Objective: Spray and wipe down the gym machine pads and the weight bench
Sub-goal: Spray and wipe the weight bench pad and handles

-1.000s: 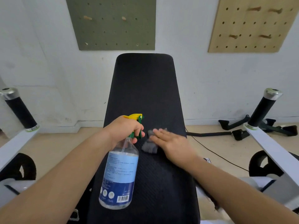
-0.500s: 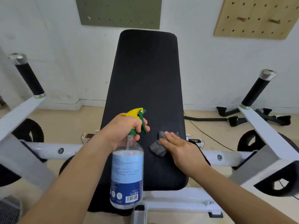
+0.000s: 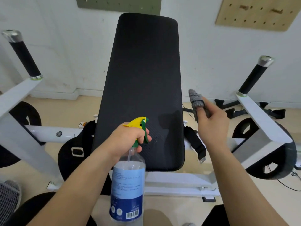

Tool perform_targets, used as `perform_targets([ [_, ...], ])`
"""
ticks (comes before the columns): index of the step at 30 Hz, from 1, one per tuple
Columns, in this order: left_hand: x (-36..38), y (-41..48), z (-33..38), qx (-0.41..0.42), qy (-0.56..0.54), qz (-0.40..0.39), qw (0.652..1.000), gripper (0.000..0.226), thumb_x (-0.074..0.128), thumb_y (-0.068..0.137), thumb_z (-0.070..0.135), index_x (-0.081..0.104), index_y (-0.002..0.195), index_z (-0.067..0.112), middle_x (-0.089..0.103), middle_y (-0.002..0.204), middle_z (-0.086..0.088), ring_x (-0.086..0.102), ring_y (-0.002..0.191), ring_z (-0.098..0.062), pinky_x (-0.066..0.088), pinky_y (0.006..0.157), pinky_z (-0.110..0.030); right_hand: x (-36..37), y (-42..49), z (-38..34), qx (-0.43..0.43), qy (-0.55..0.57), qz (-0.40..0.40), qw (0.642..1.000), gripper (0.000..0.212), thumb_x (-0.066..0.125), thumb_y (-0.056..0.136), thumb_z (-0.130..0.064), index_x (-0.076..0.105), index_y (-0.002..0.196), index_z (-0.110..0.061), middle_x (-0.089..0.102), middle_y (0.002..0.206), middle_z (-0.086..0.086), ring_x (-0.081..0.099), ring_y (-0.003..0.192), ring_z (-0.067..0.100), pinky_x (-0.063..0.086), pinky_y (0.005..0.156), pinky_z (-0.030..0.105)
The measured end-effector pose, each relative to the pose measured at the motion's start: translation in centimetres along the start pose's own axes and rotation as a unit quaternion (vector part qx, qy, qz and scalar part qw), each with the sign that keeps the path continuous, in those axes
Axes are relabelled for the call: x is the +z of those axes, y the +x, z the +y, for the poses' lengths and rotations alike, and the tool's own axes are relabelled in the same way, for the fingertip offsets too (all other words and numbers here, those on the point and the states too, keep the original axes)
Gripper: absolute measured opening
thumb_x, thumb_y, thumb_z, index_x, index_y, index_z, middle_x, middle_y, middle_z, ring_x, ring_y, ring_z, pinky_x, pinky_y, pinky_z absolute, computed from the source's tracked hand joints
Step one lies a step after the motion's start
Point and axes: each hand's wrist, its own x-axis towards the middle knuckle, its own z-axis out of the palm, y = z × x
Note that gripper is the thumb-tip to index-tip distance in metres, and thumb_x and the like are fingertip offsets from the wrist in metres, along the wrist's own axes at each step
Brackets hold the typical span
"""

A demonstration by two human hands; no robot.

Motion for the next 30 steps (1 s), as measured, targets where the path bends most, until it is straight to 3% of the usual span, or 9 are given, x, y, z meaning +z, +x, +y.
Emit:
perform_targets([
  [4, 0.6, -0.1, 0.2, 0.005, 0.000, -0.011, 1.000, 0.019, 0.050, 0.079, -0.008, 0.064, 0.087, 0.001, 0.071, 0.082, -0.015, 0.053, 0.042, -0.008, 0.041, 0.041, -0.020, 2.5, 0.3, 0.4, -0.044, -0.056, -0.038, 0.997, 0.032, 0.055, 0.098, -0.022, 0.068, 0.124, -0.034, 0.060, 0.065, -0.009, 0.049, 0.059, 0.007, 0.039, 0.059, 0.019],
  [6, 0.9, 0.0, 0.1, -0.004, 0.014, -0.017, 1.000, 0.013, 0.051, 0.078, -0.004, 0.062, 0.084, 0.002, 0.068, 0.076, -0.013, 0.050, 0.044, -0.013, 0.039, 0.041, -0.021, 4.1, 0.8, 1.0, -0.096, -0.097, -0.070, 0.988, 0.034, 0.056, 0.097, -0.021, 0.065, 0.128, -0.031, 0.074, 0.107, -0.010, 0.067, 0.092, 0.011, 0.049, 0.081, 0.025],
  [9, 0.9, 0.1, -0.1, -0.016, 0.016, -0.021, 1.000, 0.011, 0.052, 0.077, -0.001, 0.059, 0.085, 0.002, 0.066, 0.073, -0.011, 0.049, 0.044, -0.014, 0.038, 0.041, -0.020, 6.4, 0.6, 3.0, -0.151, -0.145, -0.127, 0.970, 0.039, 0.057, 0.096, -0.015, 0.063, 0.133, -0.026, 0.056, 0.145, 0.000, 0.054, 0.131, 0.022, 0.047, 0.102, 0.034],
  [12, 0.4, -0.2, -0.3, -0.016, 0.009, -0.017, 1.000, 0.017, 0.051, 0.079, -0.003, 0.063, 0.089, 0.004, 0.070, 0.080, -0.011, 0.050, 0.045, -0.012, 0.038, 0.041, -0.020, 7.8, -1.9, 4.0, -0.172, -0.222, -0.133, 0.950, 0.038, 0.059, 0.096, -0.015, 0.064, 0.132, -0.022, 0.052, 0.148, 0.006, 0.051, 0.134, 0.028, 0.053, 0.094, 0.039],
  [15, -0.5, -0.7, -0.7, -0.003, -0.013, -0.007, 1.000, 0.025, 0.047, 0.081, -0.009, 0.065, 0.094, 0.003, 0.071, 0.090, -0.014, 0.052, 0.045, -0.007, 0.040, 0.041, -0.018, 7.6, -6.8, 3.9, -0.283, -0.221, -0.145, 0.922, 0.035, 0.056, 0.090, -0.018, 0.071, 0.122, -0.019, 0.063, 0.136, 0.006, 0.062, 0.122, 0.028, 0.059, 0.083, 0.038],
  [19, -1.9, -1.1, -1.6, -0.008, -0.005, 0.013, 1.000, 0.028, 0.047, 0.080, -0.010, 0.067, 0.098, 0.000, 0.073, 0.099, -0.021, 0.053, 0.061, -0.014, 0.043, 0.047, -0.020, 5.3, -11.4, 6.1, -0.389, -0.207, -0.200, 0.875, 0.033, 0.060, 0.092, -0.011, 0.071, 0.123, -0.017, 0.061, 0.139, 0.004, 0.058, 0.128, 0.024, 0.053, 0.099, 0.038],
  [22, -2.9, -1.5, -2.1, -0.015, -0.008, 0.015, 1.000, 0.029, 0.048, 0.080, -0.009, 0.068, 0.100, -0.003, 0.074, 0.105, -0.023, 0.053, 0.071, -0.020, 0.044, 0.053, -0.024, 5.1, -8.5, 6.9, -0.447, -0.229, -0.213, 0.838, 0.038, 0.064, 0.087, -0.004, 0.070, 0.123, -0.016, 0.061, 0.139, 0.007, 0.060, 0.125, 0.025, 0.053, 0.098, 0.040],
  [27, -3.6, -1.6, -2.8, -0.022, -0.023, 0.023, 0.999, 0.027, 0.049, 0.079, -0.009, 0.068, 0.095, 0.001, 0.074, 0.106, -0.023, 0.053, 0.081, -0.026, 0.043, 0.057, -0.027, 6.9, -1.8, 4.5, -0.223, -0.243, -0.144, 0.933, 0.040, 0.067, 0.090, -0.009, 0.068, 0.128, -0.022, 0.059, 0.141, 0.003, 0.058, 0.128, 0.025, 0.057, 0.090, 0.045],
  [30, -4.2, -1.9, -3.4, -0.026, -0.037, 0.031, 0.998, 0.027, 0.048, 0.080, -0.009, 0.068, 0.093, 0.002, 0.075, 0.097, -0.020, 0.055, 0.069, -0.019, 0.044, 0.051, -0.023, 6.8, -4.9, 4.5, -0.221, -0.243, -0.129, 0.936, 0.039, 0.067, 0.090, -0.009, 0.068, 0.126, -0.022, 0.059, 0.141, 0.006, 0.062, 0.122, 0.028, 0.060, 0.082, 0.046],
])
